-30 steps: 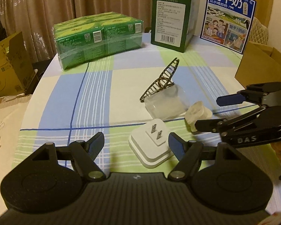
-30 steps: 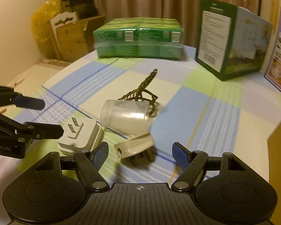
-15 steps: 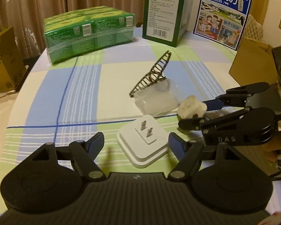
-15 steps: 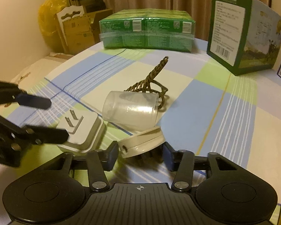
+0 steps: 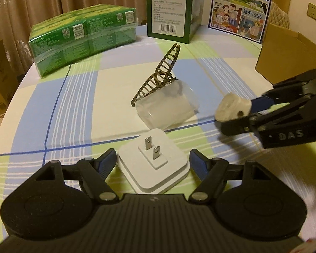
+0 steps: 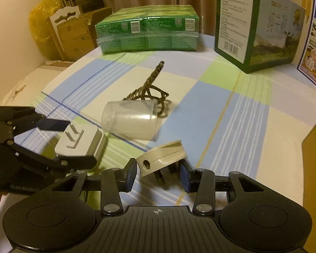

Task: Organize rigid objects
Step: 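Grasp the beige plug with the right gripper while the left gripper approaches the white charger, then close the left gripper on the white charger while the right gripper lifts the beige plug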

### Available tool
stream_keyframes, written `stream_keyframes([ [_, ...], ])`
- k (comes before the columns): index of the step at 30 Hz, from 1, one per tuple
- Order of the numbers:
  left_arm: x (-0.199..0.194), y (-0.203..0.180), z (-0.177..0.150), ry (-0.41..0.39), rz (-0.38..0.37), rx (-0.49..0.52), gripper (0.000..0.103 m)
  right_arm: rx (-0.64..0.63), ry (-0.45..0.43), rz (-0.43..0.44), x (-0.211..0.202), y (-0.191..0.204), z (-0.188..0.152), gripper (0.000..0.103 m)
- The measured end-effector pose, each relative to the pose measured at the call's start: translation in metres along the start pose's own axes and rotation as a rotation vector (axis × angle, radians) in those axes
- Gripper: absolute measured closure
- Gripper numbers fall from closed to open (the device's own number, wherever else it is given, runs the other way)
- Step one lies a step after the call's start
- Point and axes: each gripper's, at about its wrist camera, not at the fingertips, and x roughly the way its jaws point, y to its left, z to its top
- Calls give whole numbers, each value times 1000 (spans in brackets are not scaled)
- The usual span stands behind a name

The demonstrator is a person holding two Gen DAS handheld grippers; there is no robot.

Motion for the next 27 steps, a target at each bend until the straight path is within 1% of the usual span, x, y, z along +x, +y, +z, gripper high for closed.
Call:
stream_keyframes([
  [4, 0, -1, -1, -8, 4, 14, 31, -2, 22, -2, -6, 0, -8, 63],
  [7, -2, -3, -2, -17, 1, 26, 35, -2, 27, -3, -10, 2, -14, 63],
  [9, -6, -6, -4, -22, -10, 29, 41, 7, 27, 0, -14, 3, -18, 63],
  [13, -15, -16, -11, -6, -41, 65, 41, 22, 44, 7, -29, 7, -30, 63],
  [19, -34, -33, -29, 6, -89, 113, 41, 9, 78, 13, -50, 16, -59, 63],
  [22, -40, -38, -36, 4, -96, 141, 40, 7, 88, 38, -59, 19, -69, 63],
  [23, -42, -38, -38, 4, -96, 143, 40, 3, 88, 42, -62, 20, -71, 62],
  [24, -43, -37, -40, 4, -92, 142, 40, -4, 87, 42, -65, 20, -74, 58],
  [25, -44, -36, -42, 8, -87, 139, 37, -10, 85, 40, -67, 21, -76, 50],
  [26, -45, -35, -43, 15, -81, 135, 34, -17, 82, 33, -70, 21, -78, 45],
  [27, -46, -34, -44, 21, -77, 130, 34, -29, 75, 17, -72, 22, -80, 37],
])
